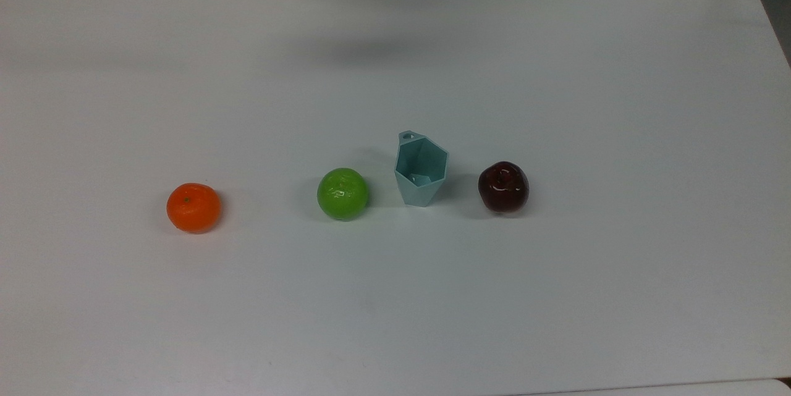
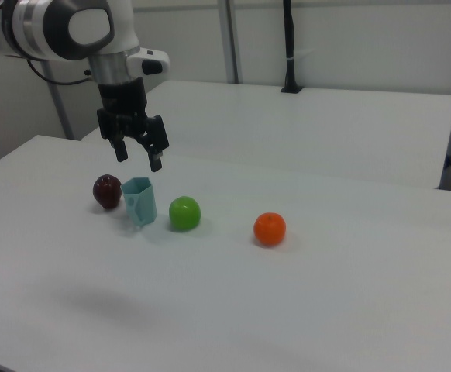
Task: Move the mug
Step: 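Move the open gripper down toward the light-blue hexagonal cup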
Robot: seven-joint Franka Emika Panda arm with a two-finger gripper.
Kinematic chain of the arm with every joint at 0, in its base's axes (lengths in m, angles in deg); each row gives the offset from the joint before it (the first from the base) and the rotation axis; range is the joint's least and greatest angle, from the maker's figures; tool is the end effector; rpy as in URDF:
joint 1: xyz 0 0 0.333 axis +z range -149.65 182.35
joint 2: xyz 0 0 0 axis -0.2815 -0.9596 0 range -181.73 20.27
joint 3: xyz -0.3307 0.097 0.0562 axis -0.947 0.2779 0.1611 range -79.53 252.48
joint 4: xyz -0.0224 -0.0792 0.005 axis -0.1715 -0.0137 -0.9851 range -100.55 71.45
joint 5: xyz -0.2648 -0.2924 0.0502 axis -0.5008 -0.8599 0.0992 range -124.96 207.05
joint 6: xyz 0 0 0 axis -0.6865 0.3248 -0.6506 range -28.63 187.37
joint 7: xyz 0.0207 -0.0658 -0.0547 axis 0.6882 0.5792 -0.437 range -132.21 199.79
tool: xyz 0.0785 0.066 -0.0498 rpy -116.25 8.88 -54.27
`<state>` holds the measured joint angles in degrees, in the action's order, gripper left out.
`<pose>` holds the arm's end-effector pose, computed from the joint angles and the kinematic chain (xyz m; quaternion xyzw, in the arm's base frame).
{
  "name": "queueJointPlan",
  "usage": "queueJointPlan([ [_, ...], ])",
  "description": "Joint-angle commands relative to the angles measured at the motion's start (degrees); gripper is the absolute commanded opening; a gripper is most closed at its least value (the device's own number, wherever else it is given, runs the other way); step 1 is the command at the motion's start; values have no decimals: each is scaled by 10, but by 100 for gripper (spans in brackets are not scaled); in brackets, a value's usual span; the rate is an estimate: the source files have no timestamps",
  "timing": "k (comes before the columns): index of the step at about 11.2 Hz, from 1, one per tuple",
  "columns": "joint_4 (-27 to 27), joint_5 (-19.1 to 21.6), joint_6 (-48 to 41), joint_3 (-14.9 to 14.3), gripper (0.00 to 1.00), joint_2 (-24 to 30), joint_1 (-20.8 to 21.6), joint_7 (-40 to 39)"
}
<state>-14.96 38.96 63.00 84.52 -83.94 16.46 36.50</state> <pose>0.5769 -0.0221 0.6164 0.9987 -0.0391 -0.0259 0.0194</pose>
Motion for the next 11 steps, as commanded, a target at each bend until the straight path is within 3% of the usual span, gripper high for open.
queueJointPlan([
  [1,-9,6,2,-1,100,11,2,3],
  [3,-9,8,8,1,100,4,4,-4],
  [5,-9,9,9,1,100,-3,9,-89],
  [8,-8,-7,32,3,100,-15,28,-142],
  [11,-4,21,91,7,100,-55,51,-162],
])
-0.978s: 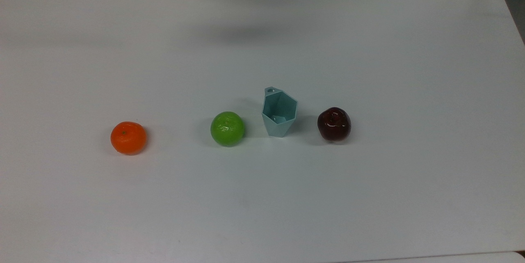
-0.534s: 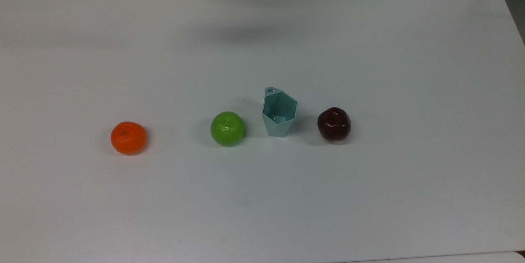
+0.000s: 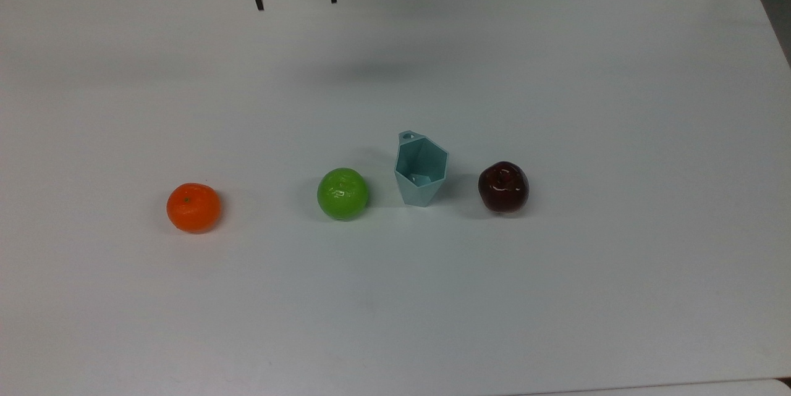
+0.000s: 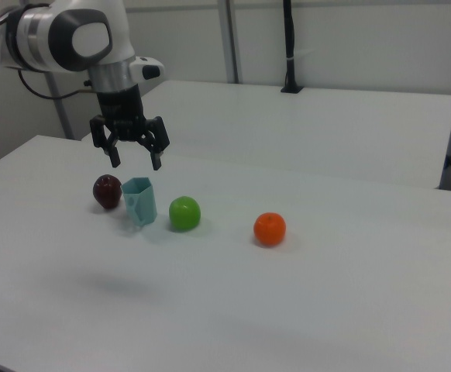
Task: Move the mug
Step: 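Move the open gripper down toward the light-blue hexagonal cup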
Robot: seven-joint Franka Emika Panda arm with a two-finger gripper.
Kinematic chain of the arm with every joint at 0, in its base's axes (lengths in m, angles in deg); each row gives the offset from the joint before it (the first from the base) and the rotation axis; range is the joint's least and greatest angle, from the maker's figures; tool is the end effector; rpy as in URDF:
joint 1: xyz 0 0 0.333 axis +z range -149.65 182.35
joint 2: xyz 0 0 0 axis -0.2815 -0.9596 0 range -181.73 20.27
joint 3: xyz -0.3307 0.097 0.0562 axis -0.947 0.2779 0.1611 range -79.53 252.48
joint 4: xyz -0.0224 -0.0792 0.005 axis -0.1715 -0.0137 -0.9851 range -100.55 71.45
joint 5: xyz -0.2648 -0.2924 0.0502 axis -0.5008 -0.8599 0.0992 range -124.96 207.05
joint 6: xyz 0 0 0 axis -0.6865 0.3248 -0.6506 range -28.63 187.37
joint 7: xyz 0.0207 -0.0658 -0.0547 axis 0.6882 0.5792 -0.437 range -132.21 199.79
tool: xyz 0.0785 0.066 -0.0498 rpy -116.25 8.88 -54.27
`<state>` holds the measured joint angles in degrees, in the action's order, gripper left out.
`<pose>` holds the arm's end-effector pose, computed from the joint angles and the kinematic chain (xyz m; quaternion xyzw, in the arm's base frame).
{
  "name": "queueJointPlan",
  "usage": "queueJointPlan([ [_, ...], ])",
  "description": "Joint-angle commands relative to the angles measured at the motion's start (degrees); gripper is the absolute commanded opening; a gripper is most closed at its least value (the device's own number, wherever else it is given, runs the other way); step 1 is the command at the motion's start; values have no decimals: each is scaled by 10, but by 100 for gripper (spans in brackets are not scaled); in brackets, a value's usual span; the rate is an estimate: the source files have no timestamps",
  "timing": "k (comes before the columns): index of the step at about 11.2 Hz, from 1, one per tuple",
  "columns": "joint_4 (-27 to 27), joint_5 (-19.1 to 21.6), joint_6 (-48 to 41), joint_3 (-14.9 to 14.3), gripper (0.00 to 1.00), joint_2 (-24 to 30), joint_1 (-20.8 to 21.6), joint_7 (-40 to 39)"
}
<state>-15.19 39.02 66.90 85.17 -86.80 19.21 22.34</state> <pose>0.5984 0.0132 0.5908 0.9930 0.1149 -0.0206 0.0171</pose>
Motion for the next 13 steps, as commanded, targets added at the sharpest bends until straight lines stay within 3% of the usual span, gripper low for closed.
queueJointPlan([
  [1,-2,27,88,0,100,-45,37,-21],
  [7,-3,15,196,0,100,-147,88,-35],
  [11,-7,1,201,0,100,-169,109,-27],
  [13,-6,-8,206,0,94,-177,118,-26],
])
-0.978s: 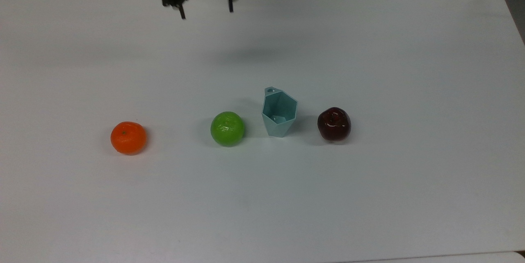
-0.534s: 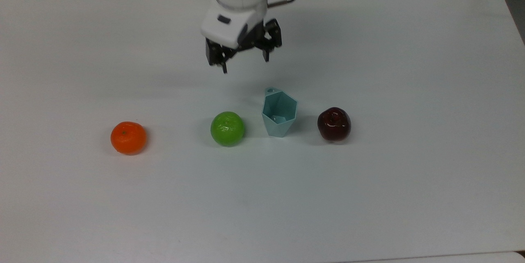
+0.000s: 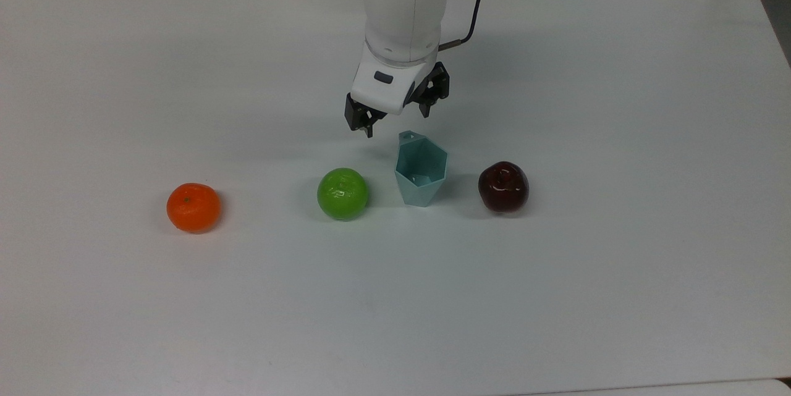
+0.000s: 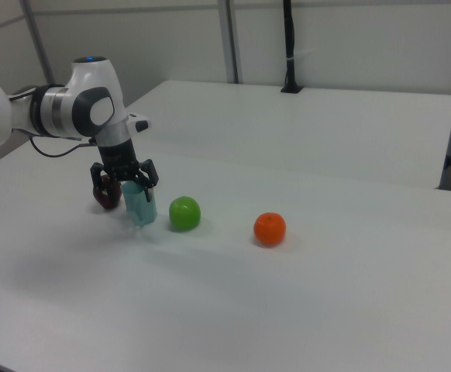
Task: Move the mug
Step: 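Lower the gripper around the cup rim and close on it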
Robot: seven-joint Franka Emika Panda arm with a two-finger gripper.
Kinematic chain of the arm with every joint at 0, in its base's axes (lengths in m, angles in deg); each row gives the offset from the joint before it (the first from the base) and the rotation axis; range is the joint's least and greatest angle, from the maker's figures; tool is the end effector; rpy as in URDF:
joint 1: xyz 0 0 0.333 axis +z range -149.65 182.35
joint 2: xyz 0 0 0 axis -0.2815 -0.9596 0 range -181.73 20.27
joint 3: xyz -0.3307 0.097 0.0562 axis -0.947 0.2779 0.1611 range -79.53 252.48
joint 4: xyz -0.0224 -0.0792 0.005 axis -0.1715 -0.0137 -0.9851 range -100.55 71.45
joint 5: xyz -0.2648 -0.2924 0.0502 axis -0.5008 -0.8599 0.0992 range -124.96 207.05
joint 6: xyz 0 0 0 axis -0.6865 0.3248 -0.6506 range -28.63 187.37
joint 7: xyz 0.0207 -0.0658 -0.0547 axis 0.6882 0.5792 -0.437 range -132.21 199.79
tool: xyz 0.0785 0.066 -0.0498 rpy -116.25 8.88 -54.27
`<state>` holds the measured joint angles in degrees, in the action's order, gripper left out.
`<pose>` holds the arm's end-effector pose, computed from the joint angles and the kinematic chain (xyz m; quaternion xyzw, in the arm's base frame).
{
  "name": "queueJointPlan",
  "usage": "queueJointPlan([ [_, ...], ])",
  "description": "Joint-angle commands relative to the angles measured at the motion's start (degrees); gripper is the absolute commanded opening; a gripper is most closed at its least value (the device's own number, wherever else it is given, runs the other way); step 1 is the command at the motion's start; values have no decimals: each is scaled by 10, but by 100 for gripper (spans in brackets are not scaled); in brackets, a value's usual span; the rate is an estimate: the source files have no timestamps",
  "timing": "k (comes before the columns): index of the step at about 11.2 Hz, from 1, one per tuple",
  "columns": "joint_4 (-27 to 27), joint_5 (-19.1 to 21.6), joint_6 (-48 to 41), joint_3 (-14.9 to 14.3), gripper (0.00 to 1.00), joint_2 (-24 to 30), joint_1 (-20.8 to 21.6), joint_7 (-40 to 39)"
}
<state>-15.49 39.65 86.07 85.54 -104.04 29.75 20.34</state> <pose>0.6732 0.1486 0.4217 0.9732 0.2296 -0.0049 0.0143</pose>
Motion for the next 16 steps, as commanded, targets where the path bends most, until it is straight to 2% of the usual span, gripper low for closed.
queueJointPlan([
  [1,-3,-14,15,-4,90,-7,14,-6],
  [6,-4,-39,28,-3,76,-29,20,4],
  [7,-4,-40,39,-3,70,-32,25,9],
  [8,-5,-40,42,-3,53,-35,25,9],
  [9,-4,-40,42,-3,41,-36,25,10],
  [12,-5,-39,42,-3,13,-36,25,13],
  [16,-4,-33,36,-3,7,-29,24,14],
])
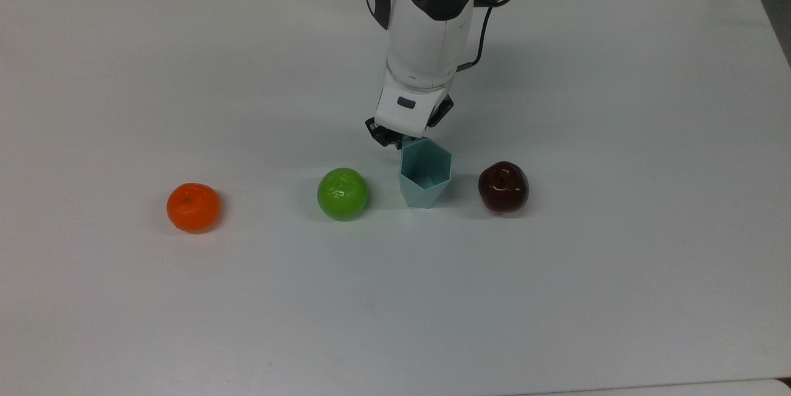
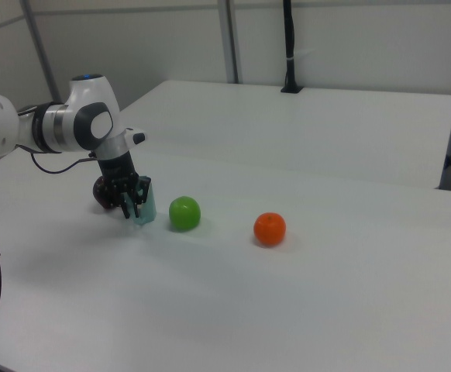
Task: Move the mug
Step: 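Lower the gripper around the cup rim and close on it, then lift the cup and carry it away from the red apple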
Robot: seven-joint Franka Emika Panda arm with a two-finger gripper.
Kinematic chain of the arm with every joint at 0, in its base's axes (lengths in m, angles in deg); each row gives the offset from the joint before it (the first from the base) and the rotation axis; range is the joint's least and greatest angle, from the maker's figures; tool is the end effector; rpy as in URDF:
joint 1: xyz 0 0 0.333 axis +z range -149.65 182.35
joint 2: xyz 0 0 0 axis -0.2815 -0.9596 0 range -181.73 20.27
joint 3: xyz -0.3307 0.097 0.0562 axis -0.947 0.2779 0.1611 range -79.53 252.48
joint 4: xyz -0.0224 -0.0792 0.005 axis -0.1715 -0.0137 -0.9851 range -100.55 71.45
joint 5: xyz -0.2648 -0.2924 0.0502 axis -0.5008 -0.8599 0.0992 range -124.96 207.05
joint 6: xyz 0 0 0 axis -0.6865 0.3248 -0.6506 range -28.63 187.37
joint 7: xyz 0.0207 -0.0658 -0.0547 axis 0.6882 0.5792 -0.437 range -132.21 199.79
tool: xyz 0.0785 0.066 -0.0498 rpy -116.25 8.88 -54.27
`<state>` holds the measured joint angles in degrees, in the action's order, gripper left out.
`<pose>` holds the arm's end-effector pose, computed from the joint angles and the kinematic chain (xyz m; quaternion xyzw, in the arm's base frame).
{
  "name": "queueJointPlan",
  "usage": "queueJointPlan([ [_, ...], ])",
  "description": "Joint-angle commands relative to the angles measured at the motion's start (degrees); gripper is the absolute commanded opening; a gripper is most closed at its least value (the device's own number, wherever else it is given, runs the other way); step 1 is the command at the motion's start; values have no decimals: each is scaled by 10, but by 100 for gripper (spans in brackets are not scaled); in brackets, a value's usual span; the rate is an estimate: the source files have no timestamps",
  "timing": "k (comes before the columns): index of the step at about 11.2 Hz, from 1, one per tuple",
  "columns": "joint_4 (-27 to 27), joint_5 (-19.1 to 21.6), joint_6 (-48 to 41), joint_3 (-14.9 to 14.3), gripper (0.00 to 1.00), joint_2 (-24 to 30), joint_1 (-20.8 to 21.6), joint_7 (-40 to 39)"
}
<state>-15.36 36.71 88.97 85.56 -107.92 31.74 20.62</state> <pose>0.6790 0.1721 0.3802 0.9658 0.2563 -0.0118 0.0374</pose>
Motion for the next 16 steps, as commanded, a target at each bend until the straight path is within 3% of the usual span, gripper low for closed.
queueJointPlan([
  [1,-5,0,4,-3,5,14,4,12],
  [4,-4,3,-25,-2,5,57,-12,62],
  [7,-2,34,-107,-2,5,114,-46,57],
  [11,-9,38,-210,-2,5,154,-98,56],
  [16,-94,28,-207,-3,5,181,-132,55],
])
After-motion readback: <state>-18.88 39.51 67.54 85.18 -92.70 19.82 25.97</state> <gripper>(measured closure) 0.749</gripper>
